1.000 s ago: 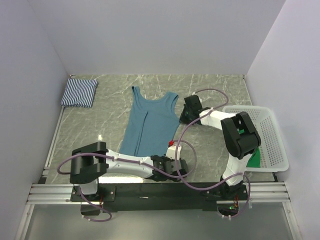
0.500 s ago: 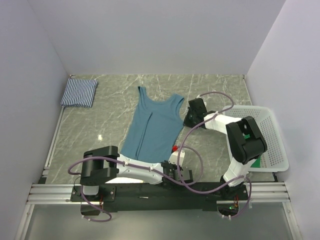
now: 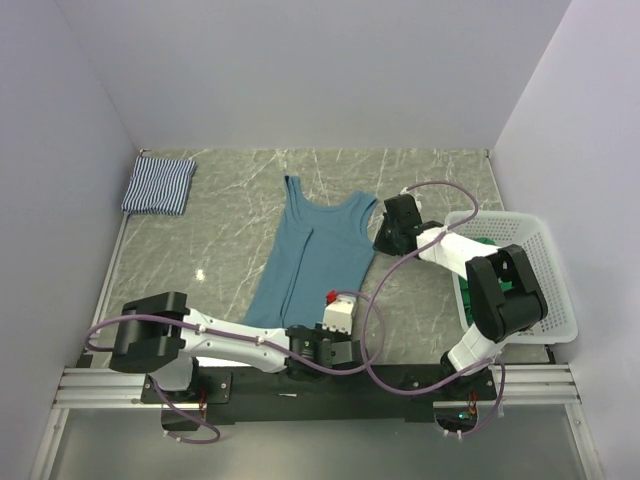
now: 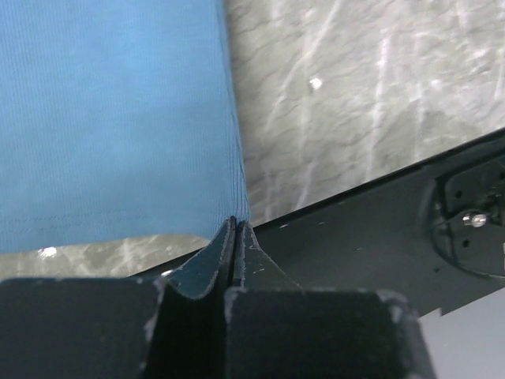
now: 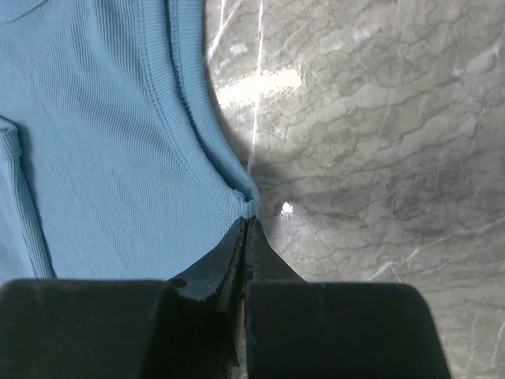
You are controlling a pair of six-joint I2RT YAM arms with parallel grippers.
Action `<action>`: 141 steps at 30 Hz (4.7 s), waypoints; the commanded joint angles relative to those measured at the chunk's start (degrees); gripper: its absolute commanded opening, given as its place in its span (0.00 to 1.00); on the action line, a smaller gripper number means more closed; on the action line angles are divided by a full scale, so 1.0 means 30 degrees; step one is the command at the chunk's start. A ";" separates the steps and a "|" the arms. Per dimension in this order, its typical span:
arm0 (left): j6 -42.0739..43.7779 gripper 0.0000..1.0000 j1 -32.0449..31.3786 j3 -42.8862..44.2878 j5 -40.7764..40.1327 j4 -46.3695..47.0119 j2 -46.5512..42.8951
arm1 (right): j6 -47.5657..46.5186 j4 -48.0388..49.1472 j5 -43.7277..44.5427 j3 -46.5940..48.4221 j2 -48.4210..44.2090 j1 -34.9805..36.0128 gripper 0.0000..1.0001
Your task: Fold and stack the tank tops
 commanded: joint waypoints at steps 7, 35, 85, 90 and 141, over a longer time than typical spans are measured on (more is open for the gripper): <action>-0.3017 0.01 0.0680 -0.3109 -0.0172 0.0853 -0.2819 | -0.0050 -0.0958 -0.0015 0.2797 0.0671 0.0799 0.00; -0.5276 0.01 0.4225 -0.9262 0.1204 -0.1402 -1.0933 | 0.0830 -0.3625 0.1391 1.2786 0.8289 0.4755 0.00; 0.1404 0.28 0.4168 -0.3609 0.2757 0.0208 -0.2767 | -0.0665 -0.4534 0.2299 1.4047 0.9403 0.0655 0.46; 0.1376 0.27 0.4168 -0.3670 0.2788 -0.0197 -0.1681 | -0.0928 -0.5001 0.2534 1.5976 1.0896 0.0567 0.40; 0.2400 0.01 0.4051 -0.4782 0.5423 0.0150 -0.3583 | -0.1367 -0.4737 0.3062 1.0797 0.8437 0.2998 0.41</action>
